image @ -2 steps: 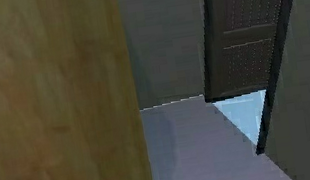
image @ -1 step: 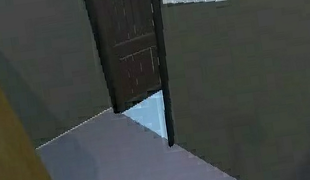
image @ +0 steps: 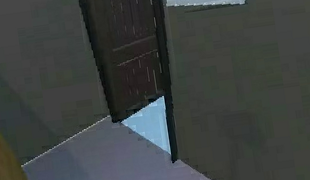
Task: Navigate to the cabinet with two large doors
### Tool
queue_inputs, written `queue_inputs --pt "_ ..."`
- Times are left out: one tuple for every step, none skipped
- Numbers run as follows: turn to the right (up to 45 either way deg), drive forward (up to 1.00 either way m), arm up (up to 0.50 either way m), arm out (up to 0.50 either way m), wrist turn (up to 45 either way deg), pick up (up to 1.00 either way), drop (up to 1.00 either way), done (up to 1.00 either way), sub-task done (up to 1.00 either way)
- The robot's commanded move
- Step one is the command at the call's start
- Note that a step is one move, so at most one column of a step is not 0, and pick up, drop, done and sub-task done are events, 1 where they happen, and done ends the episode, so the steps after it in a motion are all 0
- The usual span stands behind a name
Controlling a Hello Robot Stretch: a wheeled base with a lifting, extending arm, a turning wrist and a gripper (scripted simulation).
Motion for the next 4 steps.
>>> queue_inputs --pt "-45.0 0.0 0.0 0.0 0.0 0.0 0.0 0.0 0.0" --pt "-45.0 0.0 0.0 0.0 0.0 0.0 0.0 0.0 0.0" --pt "-45.0 0.0 0.0 0.0 0.0 0.0 0.0 0.0 0.0" --pt "-39.0 0.0 0.0 0.0 0.0 0.0 0.0 0.0 0.0"
